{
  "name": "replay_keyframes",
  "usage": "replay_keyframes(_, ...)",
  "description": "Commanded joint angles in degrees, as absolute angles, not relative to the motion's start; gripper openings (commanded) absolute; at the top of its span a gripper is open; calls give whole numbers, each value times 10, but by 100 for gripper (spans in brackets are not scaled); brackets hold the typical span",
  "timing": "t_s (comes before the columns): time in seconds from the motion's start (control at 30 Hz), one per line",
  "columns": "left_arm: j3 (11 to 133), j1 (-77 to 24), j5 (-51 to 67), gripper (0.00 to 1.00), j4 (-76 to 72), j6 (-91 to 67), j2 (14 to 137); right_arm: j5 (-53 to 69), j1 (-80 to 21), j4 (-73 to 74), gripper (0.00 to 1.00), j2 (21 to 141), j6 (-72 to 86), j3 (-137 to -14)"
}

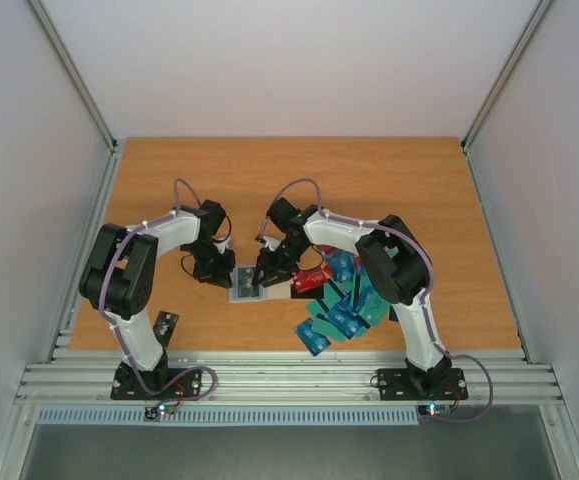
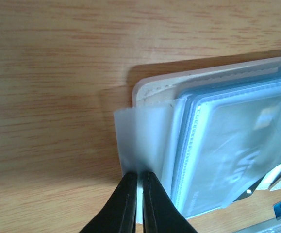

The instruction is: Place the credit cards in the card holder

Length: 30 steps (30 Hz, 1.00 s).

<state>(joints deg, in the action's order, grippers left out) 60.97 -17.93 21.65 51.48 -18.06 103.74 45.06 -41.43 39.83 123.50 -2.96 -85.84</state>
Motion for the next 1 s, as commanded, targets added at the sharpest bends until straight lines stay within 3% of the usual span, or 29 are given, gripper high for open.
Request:
replay_keyframes(0.0,602,-184,200,8,472,-186,1046,418,-420,456,34,1198,-60,-880)
replay_keyframes(0.27,596,-184,191,8,479,-195,1009,411,-426,459,34,1186,-49,-893)
replay_keyframes(0.53,618,-184,174,8,521,-192,960,379,-432,467,22,1225,-28,-931)
replay_keyframes(0.97,600,-185,288,9,448,-199,975,372,-432,464,17,1266,-31,-944)
